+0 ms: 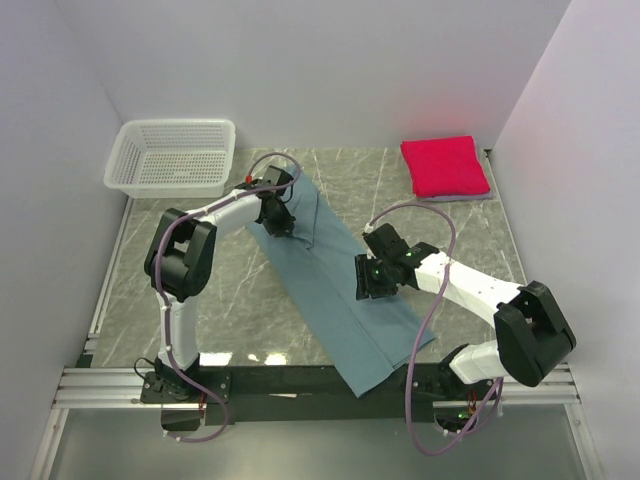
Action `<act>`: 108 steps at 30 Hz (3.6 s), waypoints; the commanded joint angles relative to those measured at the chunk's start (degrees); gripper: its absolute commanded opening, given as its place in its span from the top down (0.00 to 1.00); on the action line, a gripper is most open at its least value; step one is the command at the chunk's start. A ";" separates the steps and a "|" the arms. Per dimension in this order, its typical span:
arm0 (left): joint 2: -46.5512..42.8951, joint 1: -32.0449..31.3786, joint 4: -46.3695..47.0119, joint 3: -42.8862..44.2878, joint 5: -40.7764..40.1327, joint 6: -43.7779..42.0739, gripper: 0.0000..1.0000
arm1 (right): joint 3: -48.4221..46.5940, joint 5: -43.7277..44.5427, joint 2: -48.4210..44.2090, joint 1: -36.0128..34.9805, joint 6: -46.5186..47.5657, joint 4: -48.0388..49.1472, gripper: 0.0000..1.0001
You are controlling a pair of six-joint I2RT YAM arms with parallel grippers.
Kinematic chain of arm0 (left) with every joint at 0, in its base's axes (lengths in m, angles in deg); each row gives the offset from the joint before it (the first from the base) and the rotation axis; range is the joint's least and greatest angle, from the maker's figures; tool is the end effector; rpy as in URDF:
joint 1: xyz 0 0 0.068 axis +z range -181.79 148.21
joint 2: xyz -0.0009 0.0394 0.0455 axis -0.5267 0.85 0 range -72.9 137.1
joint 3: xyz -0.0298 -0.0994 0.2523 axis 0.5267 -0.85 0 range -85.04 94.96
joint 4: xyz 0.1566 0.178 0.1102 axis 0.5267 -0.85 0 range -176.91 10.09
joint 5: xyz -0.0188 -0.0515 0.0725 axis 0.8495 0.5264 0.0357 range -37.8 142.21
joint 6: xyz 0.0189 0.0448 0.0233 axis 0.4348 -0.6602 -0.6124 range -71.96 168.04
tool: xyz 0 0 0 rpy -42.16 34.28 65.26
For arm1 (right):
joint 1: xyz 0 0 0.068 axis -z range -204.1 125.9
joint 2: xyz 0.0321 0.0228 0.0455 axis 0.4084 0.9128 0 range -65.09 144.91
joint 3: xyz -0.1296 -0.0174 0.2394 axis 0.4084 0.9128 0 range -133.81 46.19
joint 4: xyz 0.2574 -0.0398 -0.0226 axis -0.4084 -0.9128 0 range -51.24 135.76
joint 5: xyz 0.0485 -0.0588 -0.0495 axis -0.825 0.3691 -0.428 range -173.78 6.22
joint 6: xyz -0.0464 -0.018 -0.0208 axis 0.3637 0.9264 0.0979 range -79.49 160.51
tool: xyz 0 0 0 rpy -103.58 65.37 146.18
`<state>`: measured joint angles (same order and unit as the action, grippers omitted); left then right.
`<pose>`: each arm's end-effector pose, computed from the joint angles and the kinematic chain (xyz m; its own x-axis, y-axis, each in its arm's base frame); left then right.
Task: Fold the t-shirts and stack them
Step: Fold the tshirt
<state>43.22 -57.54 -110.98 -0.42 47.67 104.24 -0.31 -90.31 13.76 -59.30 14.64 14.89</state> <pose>0.3857 -0.1829 0.1765 -0.7773 -0.5448 -0.3147 -0.4417 0.8287 -0.3437 0.2079 0.1516 0.1945 -0.9245 -0.1216 -0.3611 -0.2346 0.9285 0.2879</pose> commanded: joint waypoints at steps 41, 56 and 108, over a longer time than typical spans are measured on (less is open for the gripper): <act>-1.33 -6.06 -3.39 0.73 -12.34 0.13 0.77 | -0.61 -0.77 1.22 0.66 1.35 1.43 0.50; -8.89 -1.41 13.02 1.70 -2.79 -9.51 0.58 | 1.94 0.20 -5.10 2.68 0.38 2.83 0.50; -2.39 2.20 8.57 -3.41 -15.33 -12.00 0.67 | -2.28 -0.51 4.64 -19.64 7.67 4.42 0.53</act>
<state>39.77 -55.69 -100.81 -4.53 35.74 92.24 0.15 -92.14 16.71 -77.51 20.89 19.59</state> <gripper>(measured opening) 0.338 0.472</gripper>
